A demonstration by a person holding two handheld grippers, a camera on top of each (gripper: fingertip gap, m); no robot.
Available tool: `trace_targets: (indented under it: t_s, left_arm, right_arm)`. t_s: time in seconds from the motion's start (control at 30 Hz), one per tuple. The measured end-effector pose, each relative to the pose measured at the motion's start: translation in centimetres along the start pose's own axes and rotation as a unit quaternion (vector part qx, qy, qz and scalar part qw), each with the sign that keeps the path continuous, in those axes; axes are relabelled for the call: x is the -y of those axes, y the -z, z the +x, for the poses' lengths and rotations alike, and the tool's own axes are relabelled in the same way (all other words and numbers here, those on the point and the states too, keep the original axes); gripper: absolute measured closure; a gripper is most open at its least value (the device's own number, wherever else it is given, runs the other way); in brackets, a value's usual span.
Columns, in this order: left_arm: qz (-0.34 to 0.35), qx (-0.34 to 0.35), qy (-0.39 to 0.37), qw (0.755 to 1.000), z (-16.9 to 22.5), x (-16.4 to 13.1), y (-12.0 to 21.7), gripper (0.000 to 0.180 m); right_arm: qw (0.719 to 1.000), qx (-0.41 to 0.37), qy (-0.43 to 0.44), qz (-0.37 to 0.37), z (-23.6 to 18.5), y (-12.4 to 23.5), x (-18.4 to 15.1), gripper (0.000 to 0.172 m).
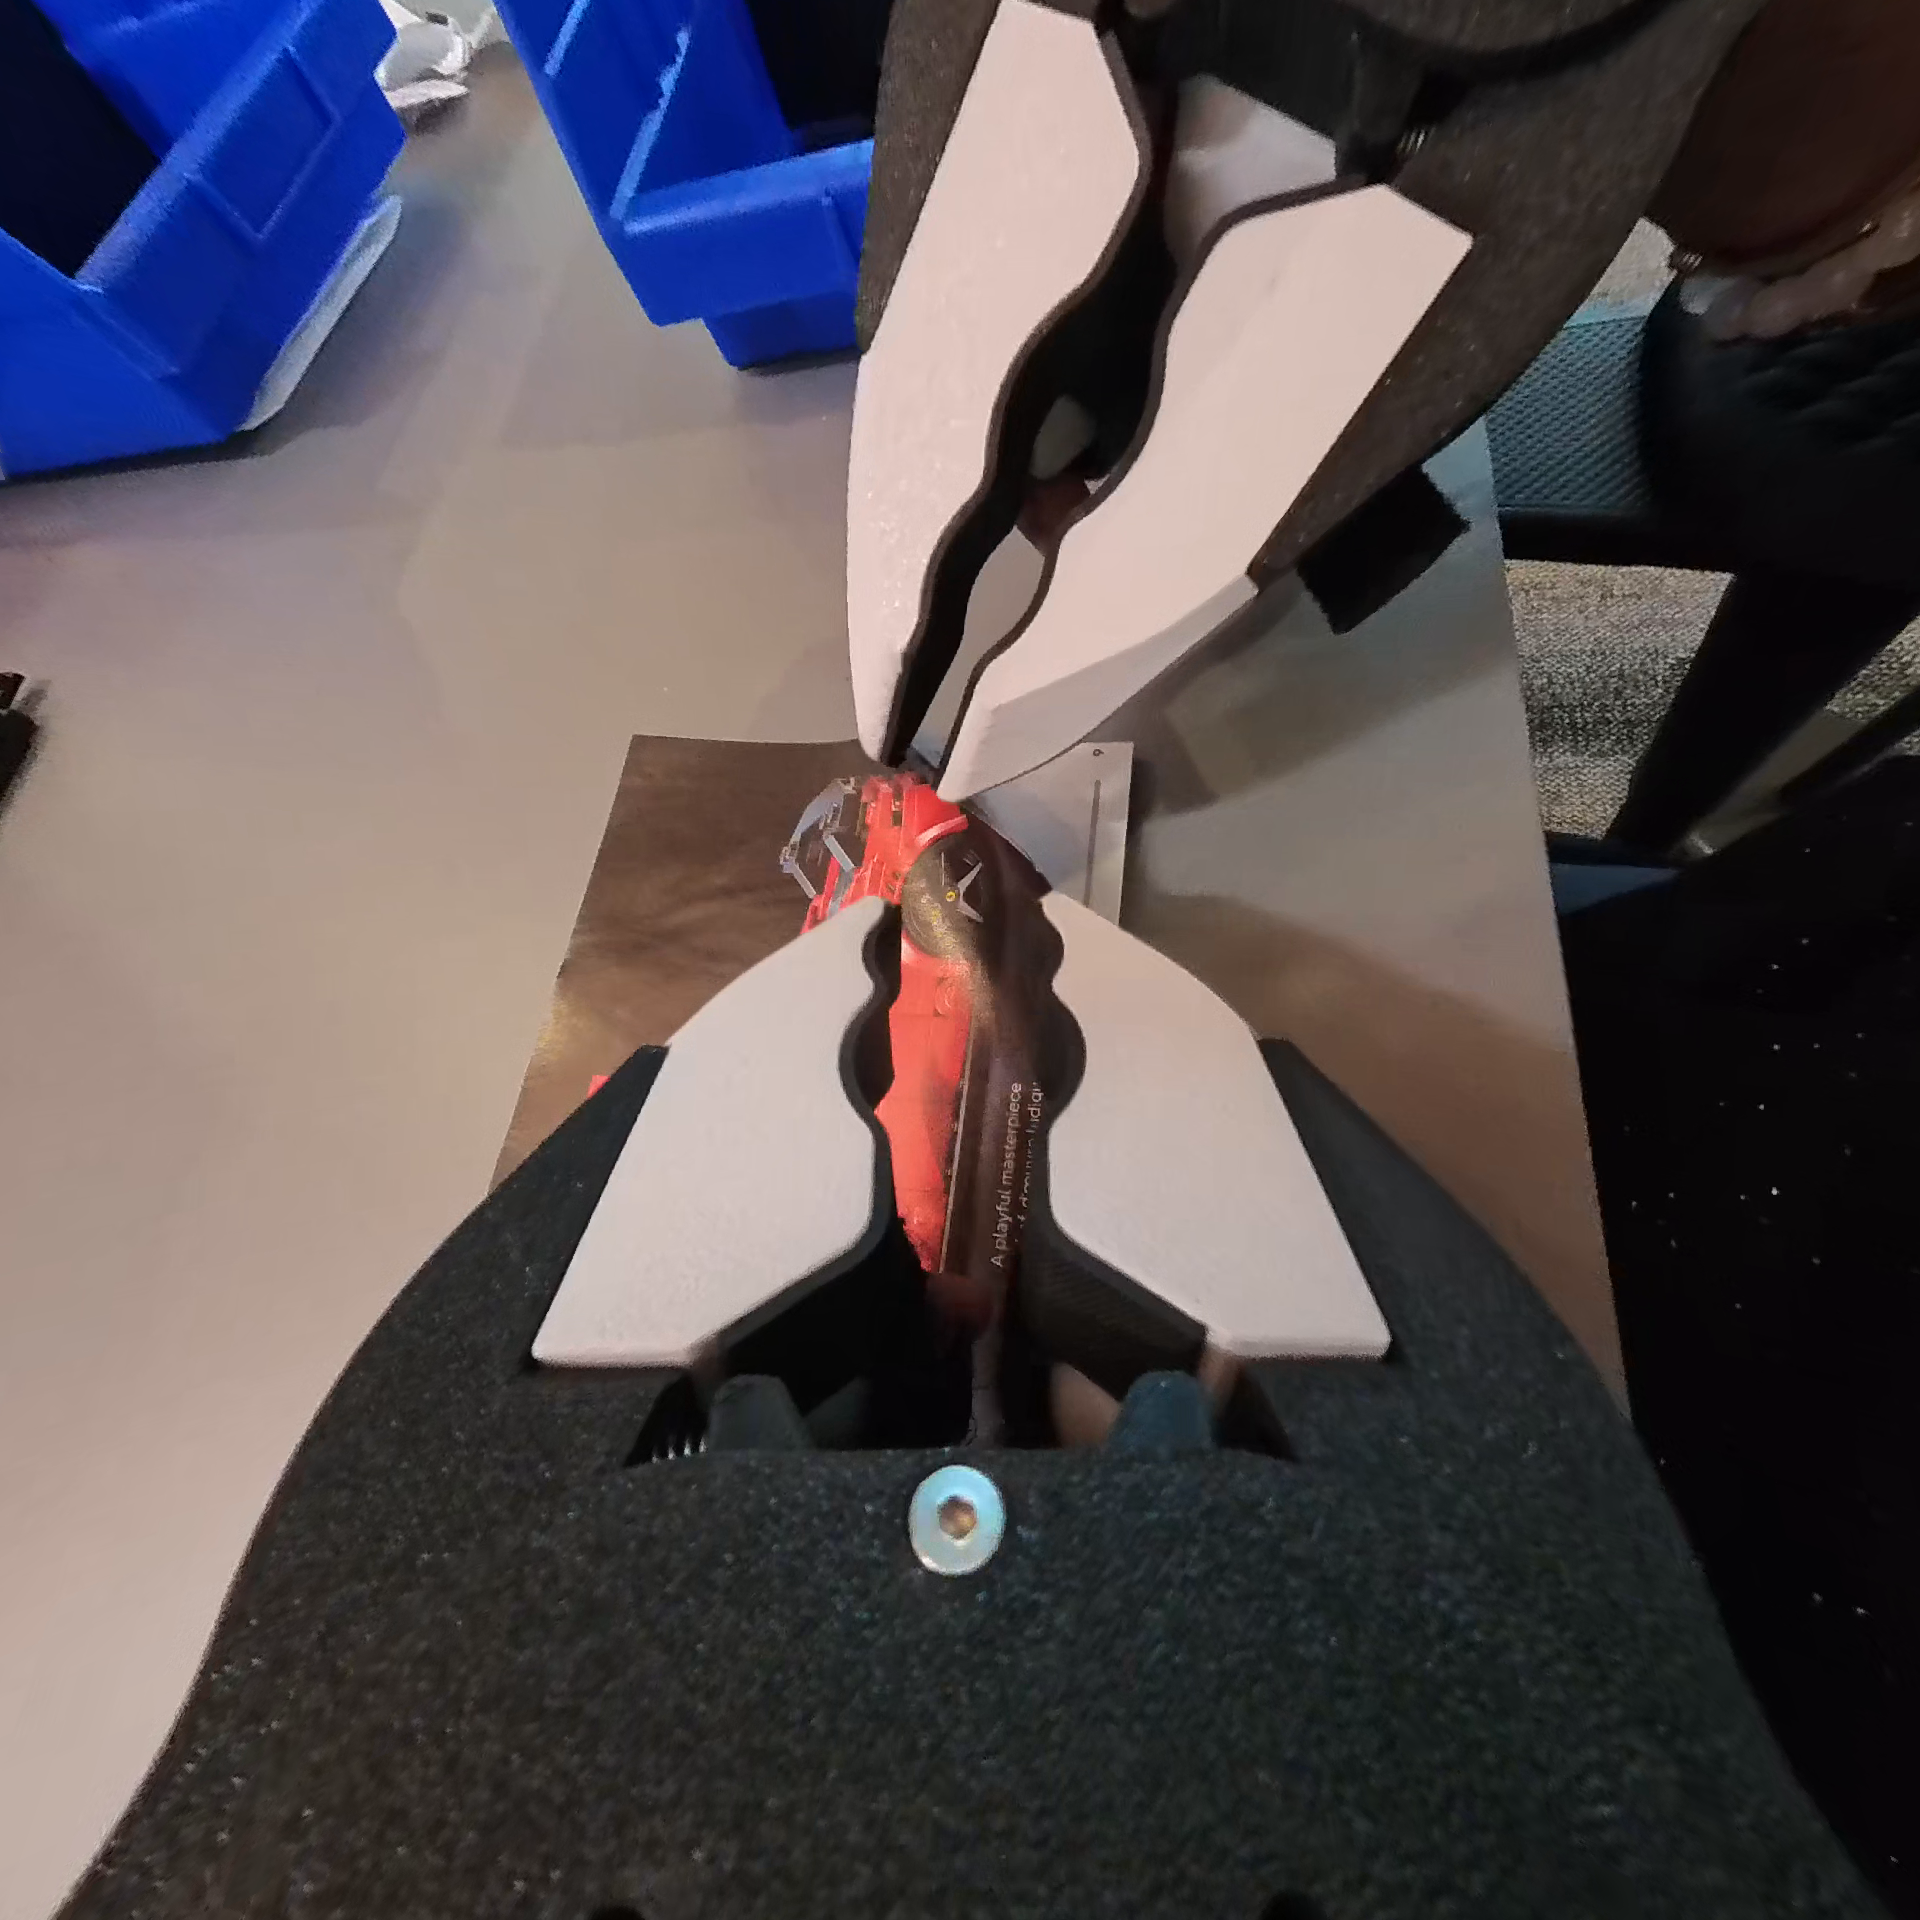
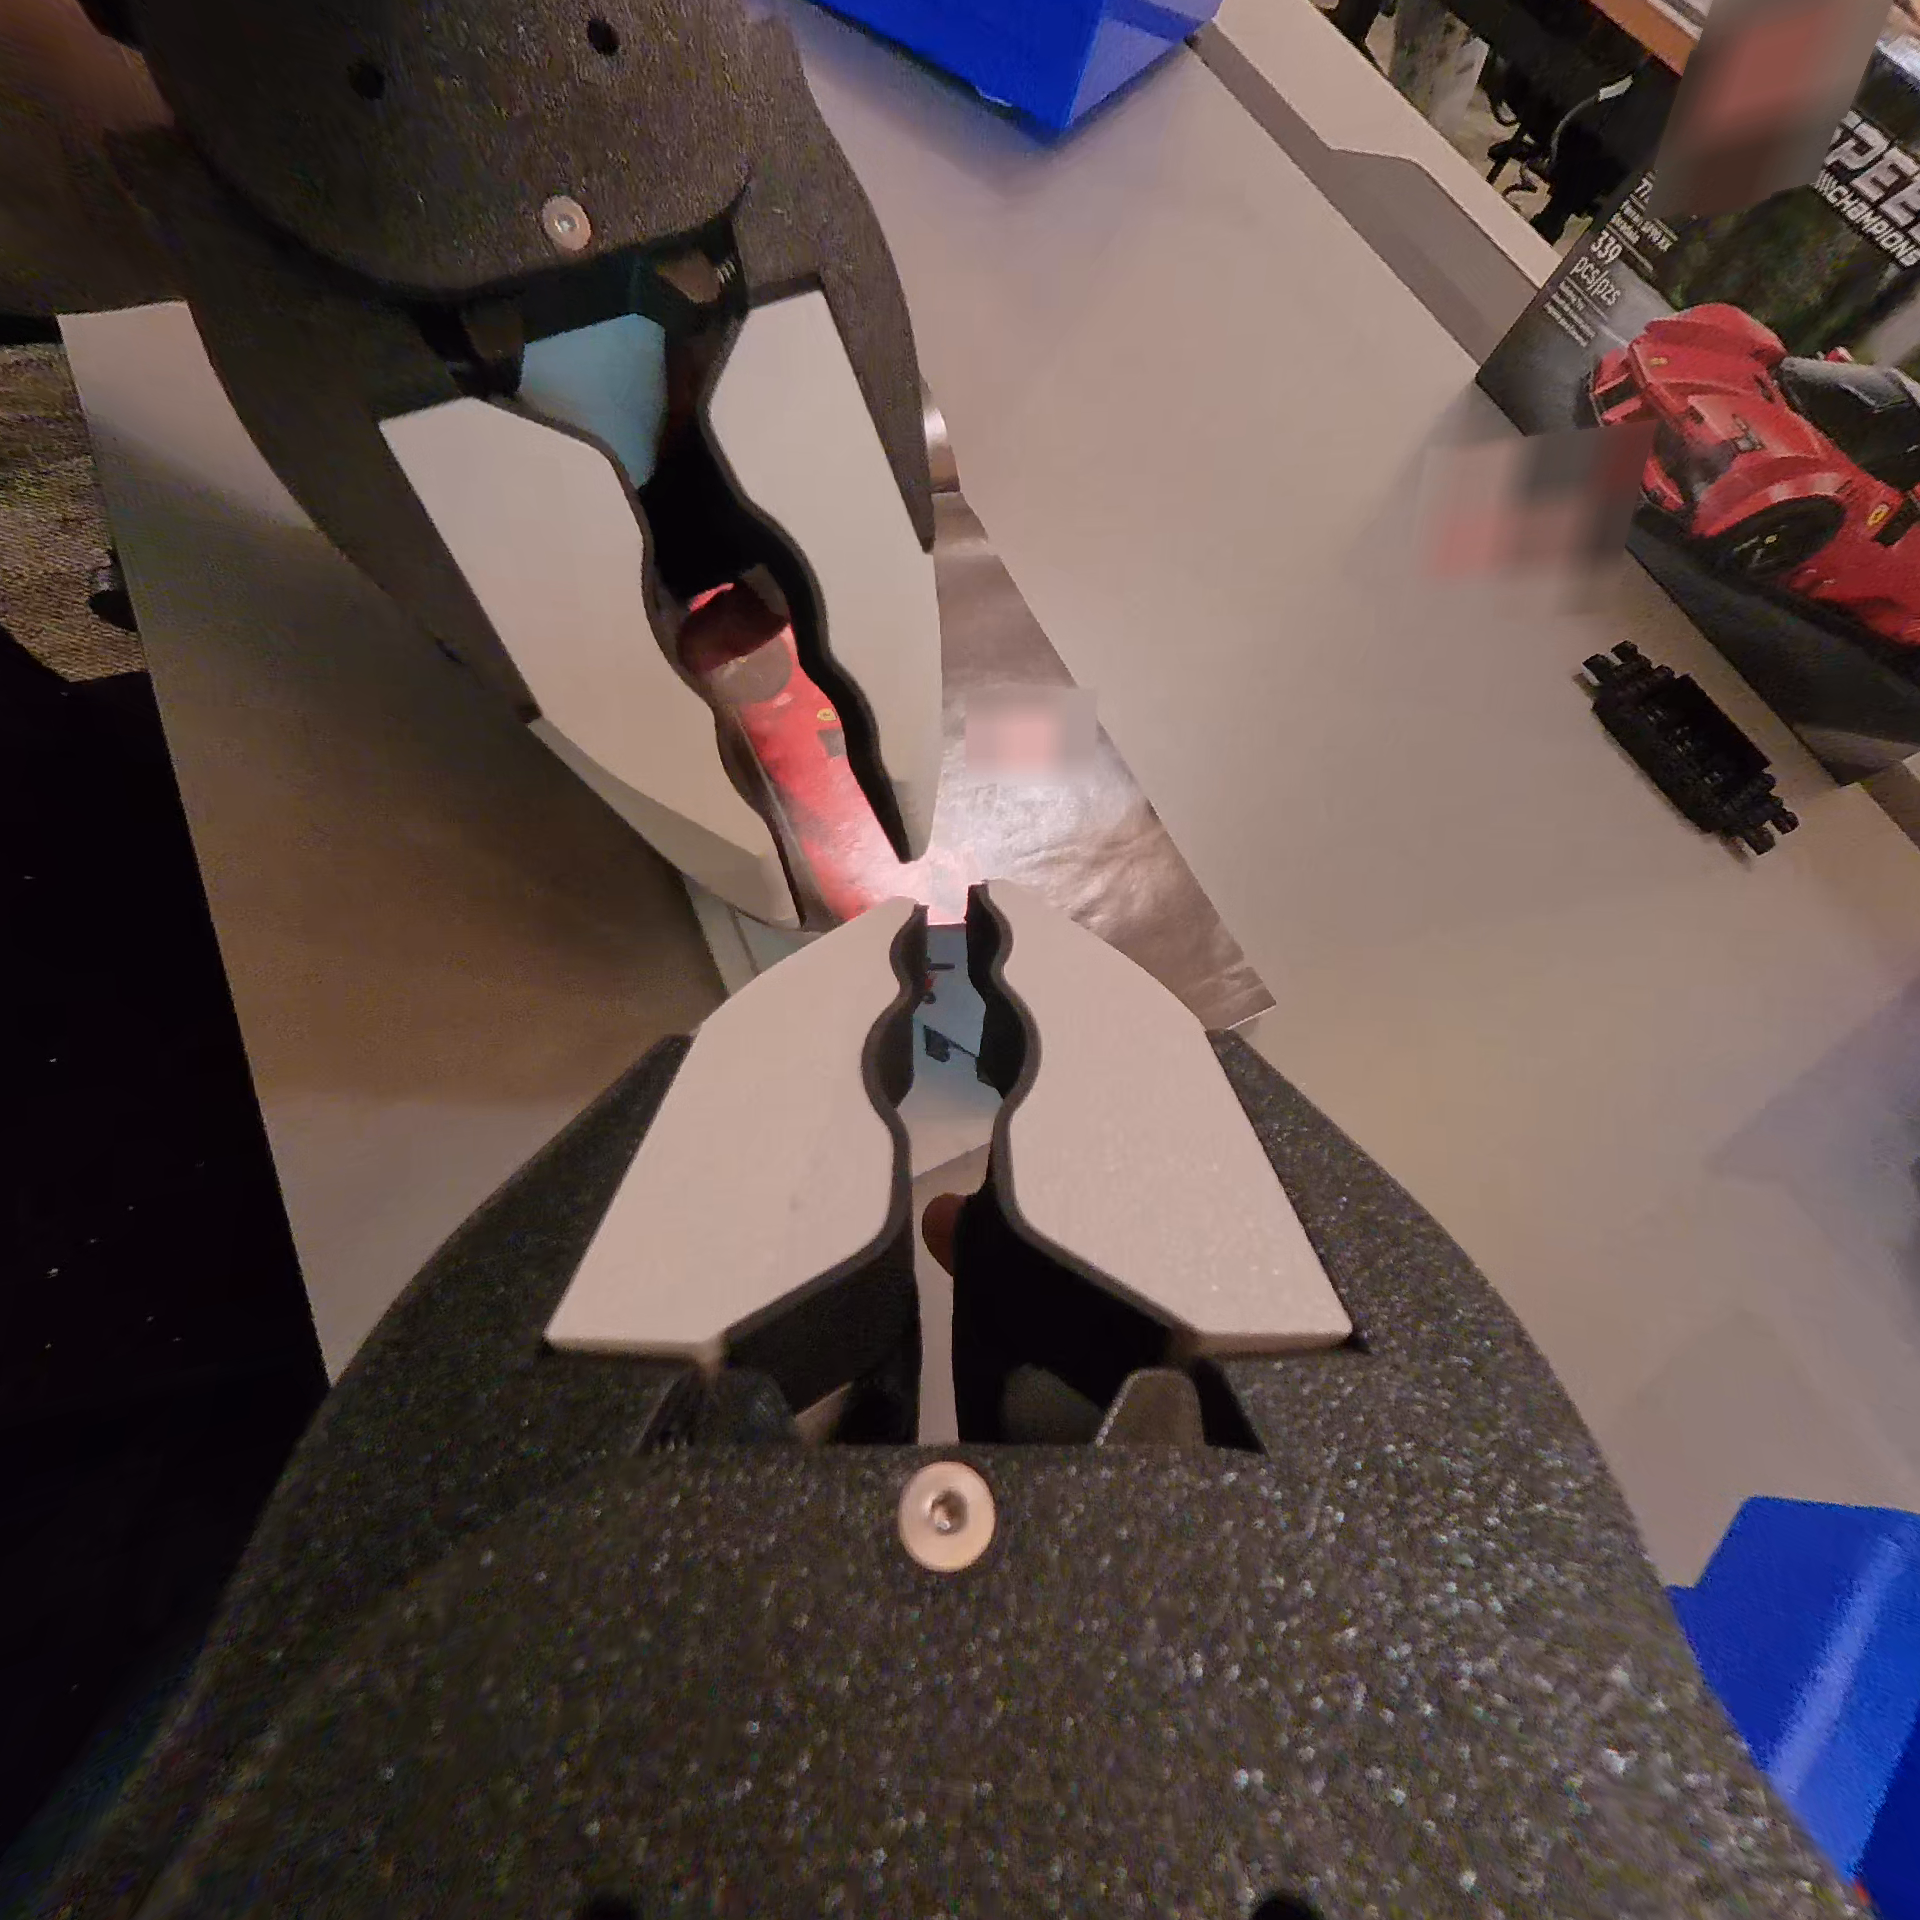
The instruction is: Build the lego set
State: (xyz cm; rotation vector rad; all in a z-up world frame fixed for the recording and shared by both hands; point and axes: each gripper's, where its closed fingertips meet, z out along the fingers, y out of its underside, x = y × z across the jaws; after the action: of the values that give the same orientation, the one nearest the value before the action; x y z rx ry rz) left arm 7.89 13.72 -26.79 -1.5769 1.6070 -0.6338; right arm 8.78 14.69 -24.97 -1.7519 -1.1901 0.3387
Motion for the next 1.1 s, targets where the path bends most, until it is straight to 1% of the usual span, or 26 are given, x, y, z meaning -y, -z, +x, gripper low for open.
trace_targets:
  t_s: [0.13, 0.3, 0.5, 0.57, 0.7, 1.0, 1.1]
  left_arm:
    - [0.003, -0.005, 0.003, 1.000, 0.0, 0.1, 0.0, 0.157]
    - [0.023, -0.032, 0.029, 0.999, 0.3, 0.5, 0.4, 0.155]
    - [0.017, -0.016, 0.041, 0.999, -0.3, 0.3, 0.1, 0.157]
    - [0.028, -0.010, 0.059, 0.998, -0.6, 0.7, 0.1, 0.159]
    - [0.046, -0.028, 0.095, 0.994, -0.5, 1.5, -0.1, 0.159]
    - [0.036, -0.029, 0.097, 0.994, -0.5, 1.1, -0.5, 0.160]
    - [0.043, -0.037, 0.105, 0.993, -0.4, 1.3, -0.5, 0.160]
  right_arm:
    - [1.000, 0.000, -0.001, -0.001, 0.0, -0.1, -0.1, 0.164]
    - [1.000, 0.000, -0.002, 0.000, 0.1, -0.1, -0.1, 0.164]
    - [1.000, 0.000, -0.002, 0.000, 0.0, -0.1, -0.1, 0.164]
    - [1.000, 0.000, -0.003, 0.000, 0.0, -0.1, -0.1, 0.164]
    - [1.000, -0.001, -0.002, -0.001, 0.1, -0.1, -0.2, 0.164]
    - [1.000, -0.002, -0.001, -0.002, 0.1, 0.0, -0.2, 0.164]
    - [1.000, -0.002, -0.002, -0.001, 0.1, 0.0, -0.3, 0.164]
